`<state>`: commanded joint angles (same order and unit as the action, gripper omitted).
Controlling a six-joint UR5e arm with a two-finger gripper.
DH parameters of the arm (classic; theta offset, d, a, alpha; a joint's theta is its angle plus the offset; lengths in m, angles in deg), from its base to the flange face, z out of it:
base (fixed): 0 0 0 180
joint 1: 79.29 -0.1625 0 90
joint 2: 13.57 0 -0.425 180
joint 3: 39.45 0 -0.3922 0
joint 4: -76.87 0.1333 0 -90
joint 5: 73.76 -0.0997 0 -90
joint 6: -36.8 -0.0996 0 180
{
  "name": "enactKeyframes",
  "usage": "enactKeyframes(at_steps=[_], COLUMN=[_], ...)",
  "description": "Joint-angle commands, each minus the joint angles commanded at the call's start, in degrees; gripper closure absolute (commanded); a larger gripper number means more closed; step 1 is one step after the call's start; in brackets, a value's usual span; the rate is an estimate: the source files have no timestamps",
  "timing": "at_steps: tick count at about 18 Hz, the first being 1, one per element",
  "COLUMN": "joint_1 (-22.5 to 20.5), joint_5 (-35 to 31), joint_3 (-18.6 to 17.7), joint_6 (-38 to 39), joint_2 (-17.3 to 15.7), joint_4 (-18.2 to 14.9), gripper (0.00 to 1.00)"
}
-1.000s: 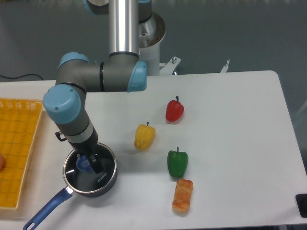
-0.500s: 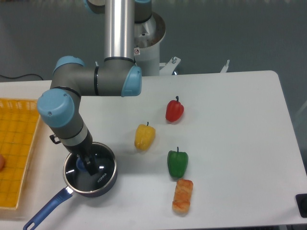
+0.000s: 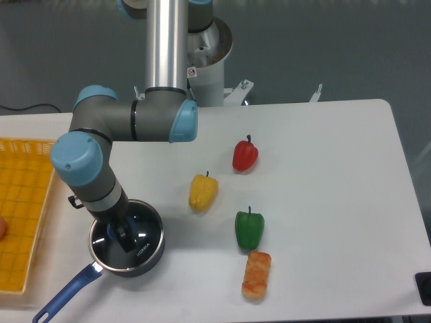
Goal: Open the lid
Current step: 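Lower the gripper onto the blue knob of the glass lid, then close the gripper around the blue lid knob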
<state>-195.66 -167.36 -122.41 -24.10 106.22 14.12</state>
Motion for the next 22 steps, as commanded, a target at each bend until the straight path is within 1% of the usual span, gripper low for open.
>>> enactKeyframes(at_steps=[10, 16, 19, 22], joint_1=[0.44, 1.05, 1.05, 1.05], joint_5=[0.09, 0.00, -0.09, -0.09], joint_3=[0.00, 0.00, 0.00, 0.00], joint_6=[0.00, 0.09, 0.09, 0.09], joint_2=[0.70, 1.06, 1.06, 1.06], joint_4=[0.00, -0.09, -0.09, -0.09], gripper=[0.00, 0.07, 0.14, 0.16])
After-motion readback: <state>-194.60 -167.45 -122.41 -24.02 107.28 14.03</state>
